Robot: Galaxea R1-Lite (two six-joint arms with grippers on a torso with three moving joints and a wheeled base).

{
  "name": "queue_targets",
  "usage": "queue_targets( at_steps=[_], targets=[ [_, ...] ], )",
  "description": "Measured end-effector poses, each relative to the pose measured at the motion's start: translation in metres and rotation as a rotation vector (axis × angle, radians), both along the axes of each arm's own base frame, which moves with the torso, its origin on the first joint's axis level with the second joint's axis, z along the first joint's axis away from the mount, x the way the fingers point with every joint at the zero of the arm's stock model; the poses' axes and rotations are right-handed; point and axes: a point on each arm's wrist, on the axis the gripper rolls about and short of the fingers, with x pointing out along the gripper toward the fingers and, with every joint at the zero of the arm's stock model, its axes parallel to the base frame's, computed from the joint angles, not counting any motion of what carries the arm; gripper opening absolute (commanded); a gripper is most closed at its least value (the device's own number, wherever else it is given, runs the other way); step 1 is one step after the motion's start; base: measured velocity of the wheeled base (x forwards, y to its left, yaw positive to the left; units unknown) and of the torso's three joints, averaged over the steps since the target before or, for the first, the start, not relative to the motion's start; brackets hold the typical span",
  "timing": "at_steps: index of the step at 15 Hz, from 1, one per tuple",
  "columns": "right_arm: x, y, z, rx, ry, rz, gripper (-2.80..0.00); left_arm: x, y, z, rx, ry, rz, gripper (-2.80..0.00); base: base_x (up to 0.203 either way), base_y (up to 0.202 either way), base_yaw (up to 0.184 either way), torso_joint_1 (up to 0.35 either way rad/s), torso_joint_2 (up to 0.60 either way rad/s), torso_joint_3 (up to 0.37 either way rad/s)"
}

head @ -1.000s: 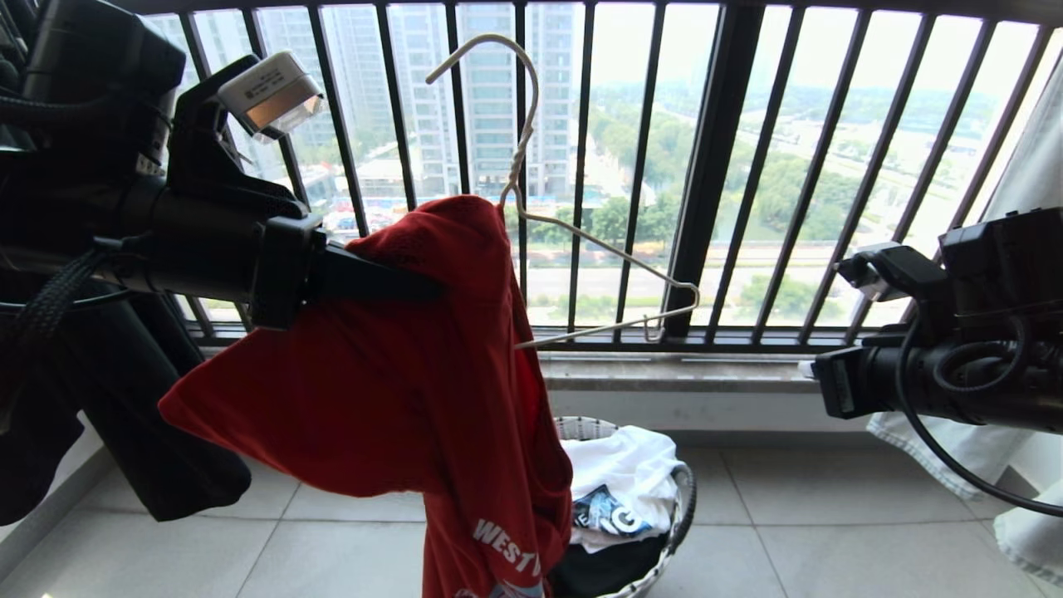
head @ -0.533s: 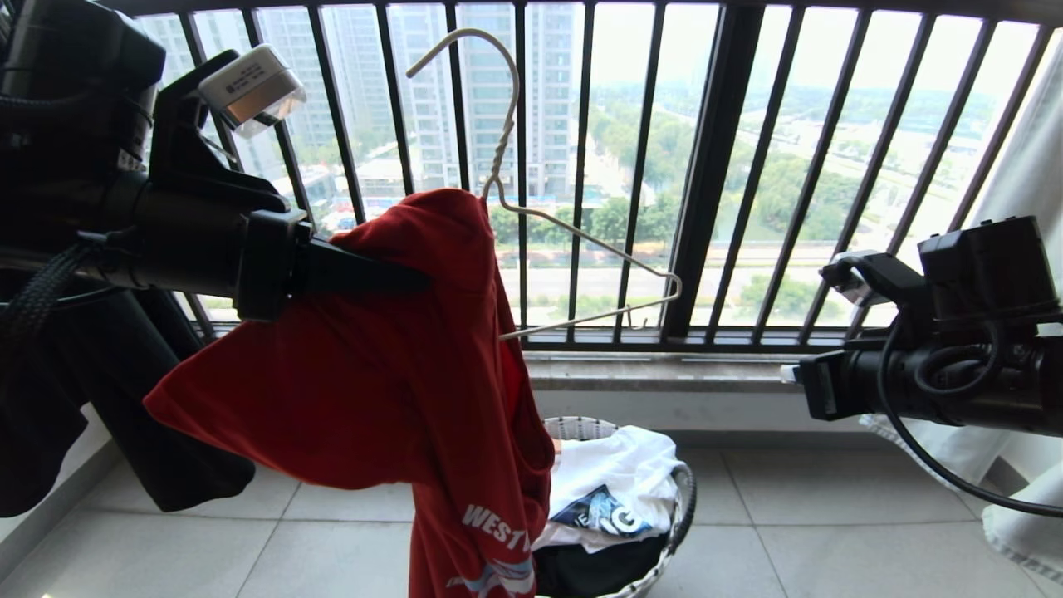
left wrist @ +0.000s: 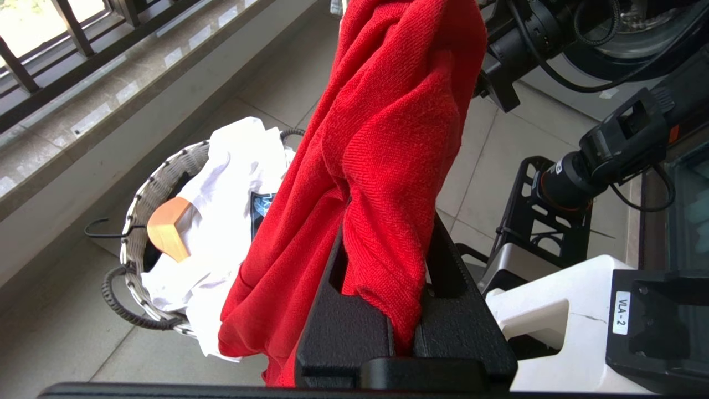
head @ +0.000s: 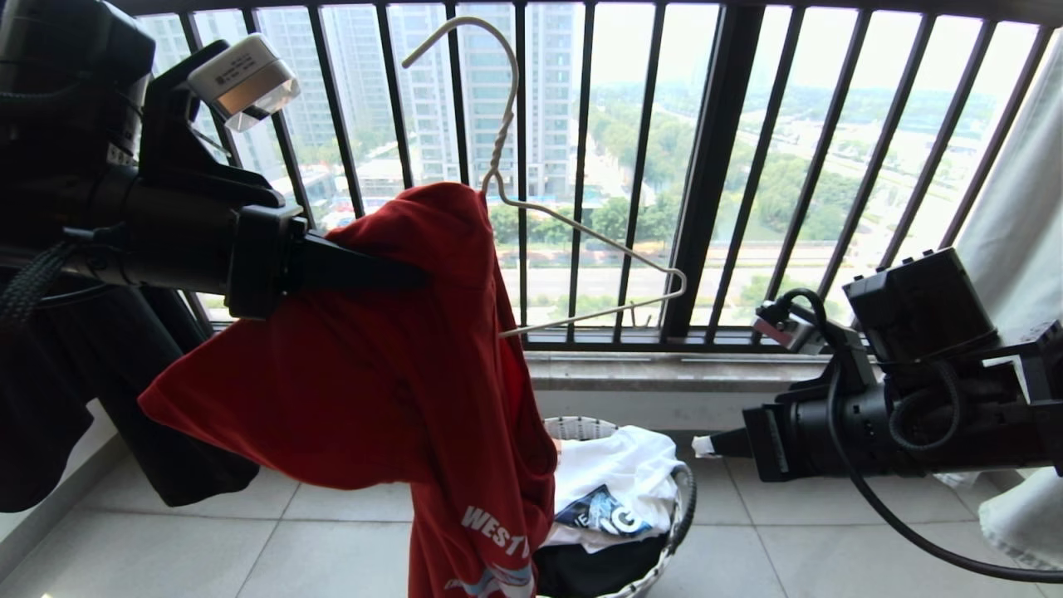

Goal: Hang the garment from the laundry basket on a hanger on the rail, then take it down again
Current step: Hang the clothes on the clothes rack

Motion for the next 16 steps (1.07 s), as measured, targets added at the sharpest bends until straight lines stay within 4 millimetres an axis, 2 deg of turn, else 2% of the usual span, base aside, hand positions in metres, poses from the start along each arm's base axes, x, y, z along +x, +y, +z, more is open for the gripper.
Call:
queue_targets(
  at_steps=[1,2,7,12,16],
  targets=[
    [-0.002,0.007,-0.002,0.013,0.020,0.019,-2.80,0.000,0.000,0.000,0.000,0.000,-0.001,-2.80,0.000,0.000,0.000,0.000,0.00,0.000],
    [-0.002,0.013,-0.002,0.036,0.027,0.038,0.00,0.000,0.000,0.000,0.000,-0.001,-0.001,-2.80,0.000,0.000,0.000,0.000,0.00,0.000],
    [-0.001,0.045,-0.003,0.110,0.040,0.129,0.00,-0.001,0.000,0.004,-0.005,-0.018,-0.002,-2.80,0.000,0.000,0.000,0.000,0.00,0.000],
    [0.023,0.079,-0.008,0.066,0.010,0.110,0.00,-0.005,0.001,0.009,-0.010,-0.033,-0.001,-2.80,0.000,0.000,0.000,0.000,0.00,0.000],
    [0.044,0.096,-0.014,0.039,-0.006,0.077,0.00,-0.011,0.003,0.013,-0.015,-0.048,-0.002,-2.80,0.000,0.000,0.000,0.000,0.00,0.000]
  ],
)
